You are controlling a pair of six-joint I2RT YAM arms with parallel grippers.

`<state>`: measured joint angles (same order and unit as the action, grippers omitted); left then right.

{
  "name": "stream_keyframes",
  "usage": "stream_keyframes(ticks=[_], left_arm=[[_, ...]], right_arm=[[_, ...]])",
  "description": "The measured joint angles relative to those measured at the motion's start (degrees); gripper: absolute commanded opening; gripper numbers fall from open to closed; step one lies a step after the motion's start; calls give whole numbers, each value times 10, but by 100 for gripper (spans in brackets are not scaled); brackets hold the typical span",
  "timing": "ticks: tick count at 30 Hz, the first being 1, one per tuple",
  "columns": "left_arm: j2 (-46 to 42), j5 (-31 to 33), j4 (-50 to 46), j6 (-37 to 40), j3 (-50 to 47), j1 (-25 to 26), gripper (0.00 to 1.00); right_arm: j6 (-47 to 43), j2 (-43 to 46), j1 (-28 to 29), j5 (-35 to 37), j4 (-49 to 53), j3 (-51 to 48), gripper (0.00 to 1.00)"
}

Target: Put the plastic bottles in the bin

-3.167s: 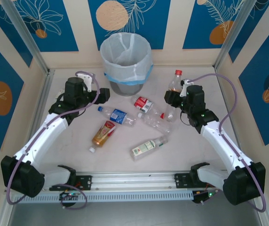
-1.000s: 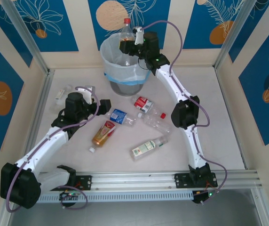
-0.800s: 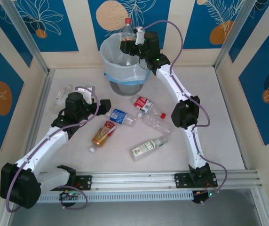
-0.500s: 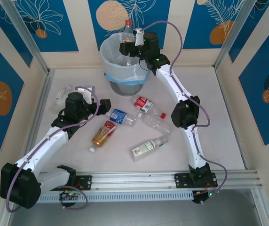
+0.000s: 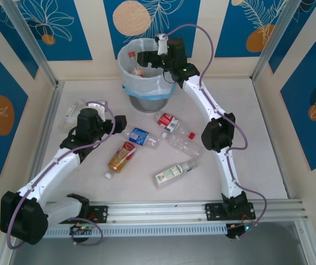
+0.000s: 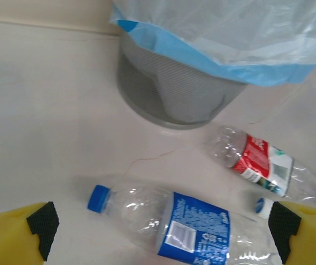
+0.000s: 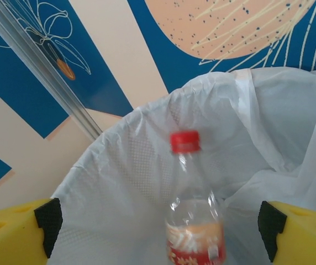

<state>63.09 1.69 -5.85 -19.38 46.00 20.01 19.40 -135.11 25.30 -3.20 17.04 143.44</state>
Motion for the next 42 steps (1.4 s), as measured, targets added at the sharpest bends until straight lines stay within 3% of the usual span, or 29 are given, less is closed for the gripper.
stream_keyframes(ticks=[7,17,25,34,42], left_arm=[[16,72,-38,-13,31,-9,99],[49,76,-63,-48,35,-43,99],[61,78,-75,-69,48,-56,99],[79,94,-108,-71,70,-79,99],[98,103,-134,-49,100,-152,99]], right_arm=[[-6,118,8,3,-7,-104,96],[-26,355,16,21,-124,-438,97],[-28,475,16,56,-151,-634,96],[-9,529,16,84,-81,-729,97],[58,529,18,96,23,-739,100]])
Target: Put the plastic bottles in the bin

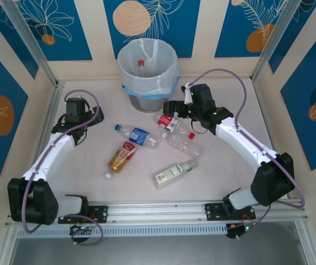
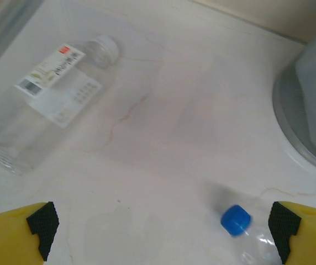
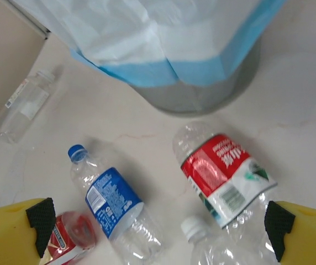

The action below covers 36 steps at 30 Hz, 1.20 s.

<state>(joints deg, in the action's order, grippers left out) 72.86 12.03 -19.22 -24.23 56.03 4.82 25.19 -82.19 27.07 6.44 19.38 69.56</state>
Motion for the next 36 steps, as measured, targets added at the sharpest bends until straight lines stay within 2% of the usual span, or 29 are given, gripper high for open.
stream_keyframes(ticks=[11,17,21,25,31,36], left_arm=[[112,-15,-20,23,63,-94,99],[165,-11,-41,57,115,-124,99],[222,13,-54,91,173,-140,99],[255,15,-53,133,185,-151,99],[282,-58,-37,219,195,-190,99],[357,-136,-68,300,292,-243,99]], right_arm=[[74,30,9,40,9,-84,100],[104,57,9,63,-5,-116,99],[113,80,7,73,-25,-143,100],[113,92,0,73,-49,-157,100],[112,96,-10,73,-63,-157,99],[111,112,-13,71,-66,-163,100]])
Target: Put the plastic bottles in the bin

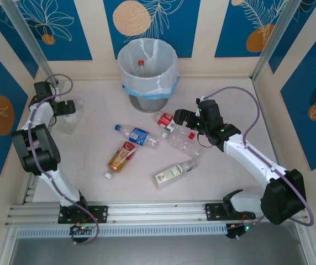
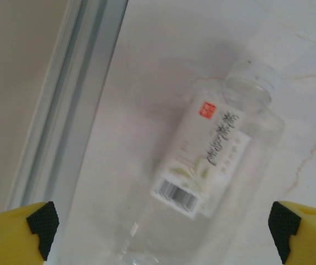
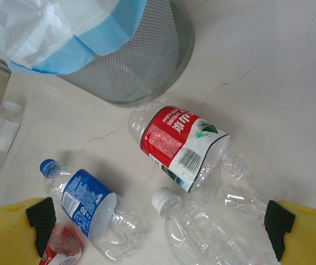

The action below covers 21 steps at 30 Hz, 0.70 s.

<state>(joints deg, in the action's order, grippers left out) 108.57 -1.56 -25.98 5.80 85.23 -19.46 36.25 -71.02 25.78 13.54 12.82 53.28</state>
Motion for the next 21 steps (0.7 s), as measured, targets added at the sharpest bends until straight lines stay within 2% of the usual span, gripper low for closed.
stream_keyframes(ticks=[3,8,21], left_arm=[[36,-33,-24,45,35,-9,99],[68,-70,-62,95,38,-9,99],[87,-94,-74,122,33,-5,99]], right_arm=[[-2,9,-2,0,5,-5,99],[-3,26,-4,2,21,-16,99],[2,42,-10,9,31,-36,99]])
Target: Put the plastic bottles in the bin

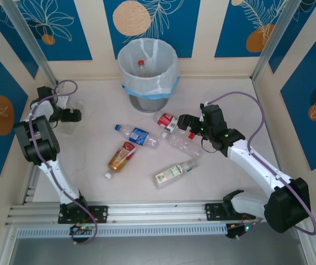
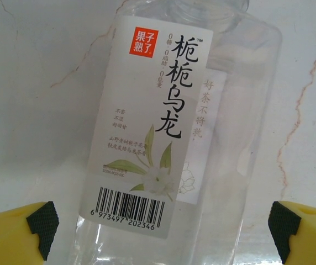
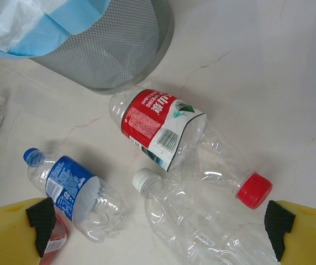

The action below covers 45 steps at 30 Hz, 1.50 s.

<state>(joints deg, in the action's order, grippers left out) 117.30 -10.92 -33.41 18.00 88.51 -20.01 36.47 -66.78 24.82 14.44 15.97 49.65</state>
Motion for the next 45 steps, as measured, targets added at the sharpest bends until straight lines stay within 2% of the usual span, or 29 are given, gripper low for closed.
stream_keyframes(ticks=[13,20,24,32,37,40,45], left_arm=[[-1,24,12,10,-47,32,97],[2,100,13,16,-43,37,90],[33,140,2,17,-6,52,87],[111,160,-101,13,136,62,85],[119,161,-113,3,149,63,75],[119,165,-116,-1,152,64,64],[119,168,-104,-12,155,64,59]], right_arm=[[11,0,-12,4,-2,-18,99],[11,-2,-18,4,-5,-19,100],[15,-2,-19,4,-4,-19,100],[28,-9,-19,5,4,-19,100],[30,-9,-19,11,4,-19,100],[30,-9,-19,12,3,-19,100],[32,-10,-19,12,0,-19,100]])
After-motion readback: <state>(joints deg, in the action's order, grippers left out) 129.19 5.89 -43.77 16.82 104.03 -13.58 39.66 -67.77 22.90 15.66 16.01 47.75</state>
